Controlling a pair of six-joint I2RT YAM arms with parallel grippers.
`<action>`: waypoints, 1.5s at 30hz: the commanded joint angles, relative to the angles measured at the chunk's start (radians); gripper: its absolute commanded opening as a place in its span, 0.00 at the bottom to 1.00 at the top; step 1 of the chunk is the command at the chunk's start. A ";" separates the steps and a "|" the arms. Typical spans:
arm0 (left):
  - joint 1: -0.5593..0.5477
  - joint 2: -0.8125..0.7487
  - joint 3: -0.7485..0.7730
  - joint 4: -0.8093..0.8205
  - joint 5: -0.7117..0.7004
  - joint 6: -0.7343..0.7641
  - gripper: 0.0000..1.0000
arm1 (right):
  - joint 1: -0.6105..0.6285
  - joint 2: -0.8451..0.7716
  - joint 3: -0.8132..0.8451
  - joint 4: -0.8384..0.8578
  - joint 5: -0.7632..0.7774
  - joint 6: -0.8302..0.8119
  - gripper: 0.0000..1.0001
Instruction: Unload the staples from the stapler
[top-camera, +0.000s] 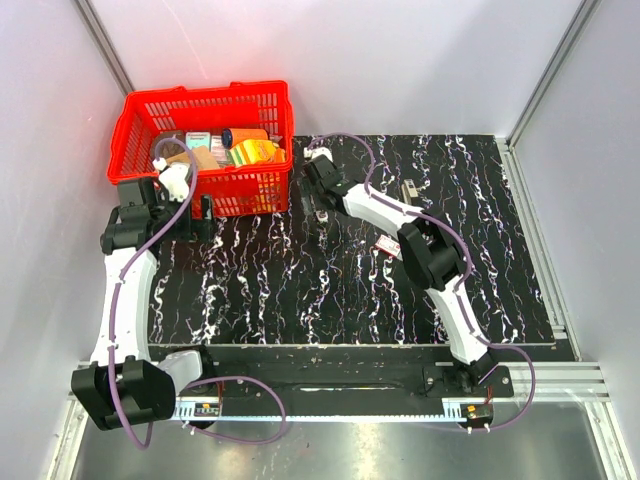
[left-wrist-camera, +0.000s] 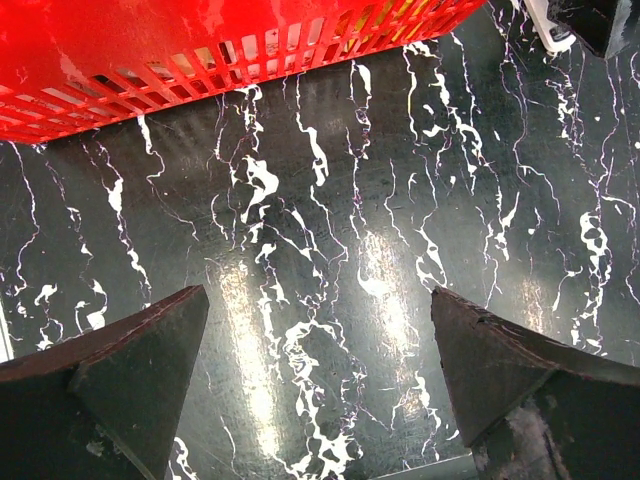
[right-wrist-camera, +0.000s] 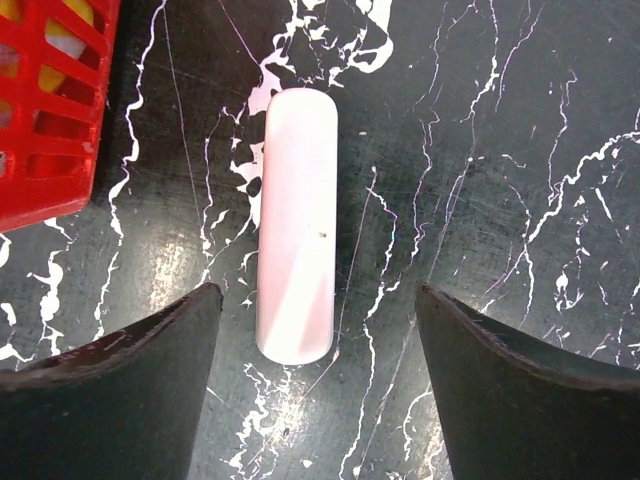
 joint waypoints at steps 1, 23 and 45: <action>0.007 -0.023 -0.008 0.031 0.013 0.021 0.99 | 0.001 0.016 0.064 0.004 0.011 -0.020 0.78; 0.009 -0.062 -0.057 -0.017 0.058 0.056 0.99 | 0.089 -0.307 -0.378 0.164 -0.129 0.216 0.12; 0.006 -0.142 -0.298 -0.138 0.351 0.579 0.99 | 0.362 -0.550 -0.585 0.430 -0.098 0.597 0.03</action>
